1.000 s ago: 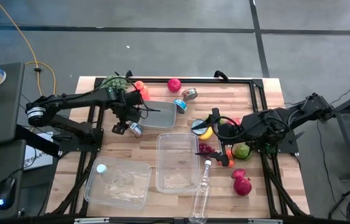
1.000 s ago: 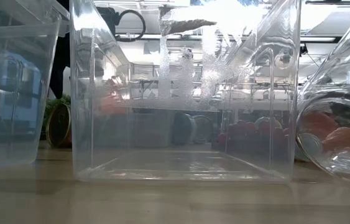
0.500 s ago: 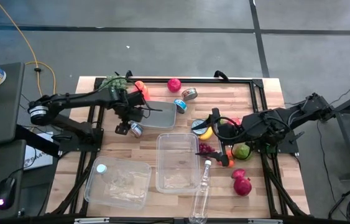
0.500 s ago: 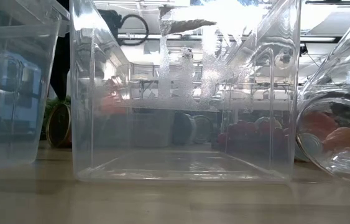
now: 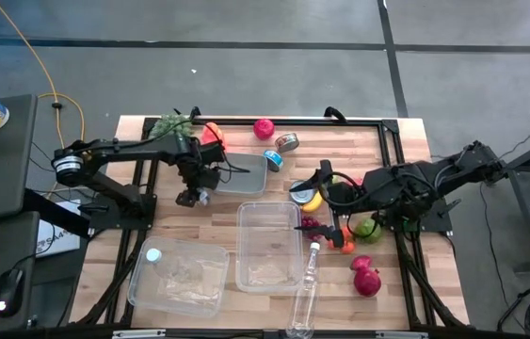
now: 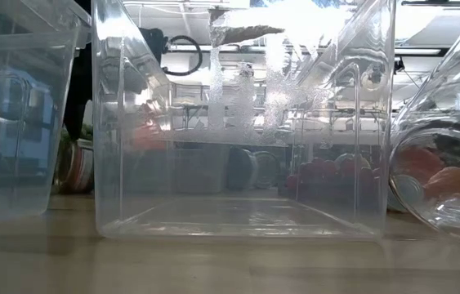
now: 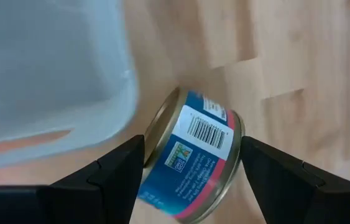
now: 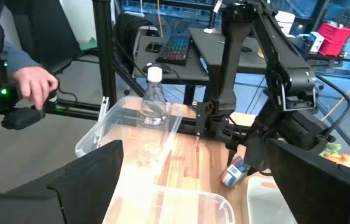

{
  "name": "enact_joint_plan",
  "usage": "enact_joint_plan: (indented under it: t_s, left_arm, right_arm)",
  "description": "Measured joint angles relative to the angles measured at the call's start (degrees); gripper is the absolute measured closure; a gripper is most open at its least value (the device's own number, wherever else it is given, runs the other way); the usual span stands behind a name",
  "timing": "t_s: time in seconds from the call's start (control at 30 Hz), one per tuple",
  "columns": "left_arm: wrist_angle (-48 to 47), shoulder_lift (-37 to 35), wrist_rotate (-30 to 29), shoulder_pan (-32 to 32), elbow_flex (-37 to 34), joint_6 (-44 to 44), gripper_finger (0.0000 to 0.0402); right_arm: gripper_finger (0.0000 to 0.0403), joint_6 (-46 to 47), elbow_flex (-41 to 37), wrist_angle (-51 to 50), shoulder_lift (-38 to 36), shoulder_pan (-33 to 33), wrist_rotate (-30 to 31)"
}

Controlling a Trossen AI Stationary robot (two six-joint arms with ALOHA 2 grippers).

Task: Pick & Place Food Item
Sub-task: Put the pink tuna can into the gray bin

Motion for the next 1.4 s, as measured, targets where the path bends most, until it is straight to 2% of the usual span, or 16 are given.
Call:
enact_joint_plan:
  t_s: [0.5, 0.9, 1.4]
  left_arm:
    - [-0.1, 0.0, -2.2, 0.0, 0.0, 0.1, 0.0147]
    - [-4.0, -0.2, -3.5, 0.0, 0.0, 6.6, 0.0147]
    - [-4.1, -0.2, -3.6, 0.0, 0.1, 4.4, 0.0147]
  right_arm:
    - [0.002, -0.1, 0.0, 0.0, 0.0, 0.0, 0.0]
    - [0.002, 0.0, 0.0, -0.5, 0.0, 0.0, 0.0]
    - [0.002, 0.1, 0.0, -0.4, 0.0, 0.0, 0.0]
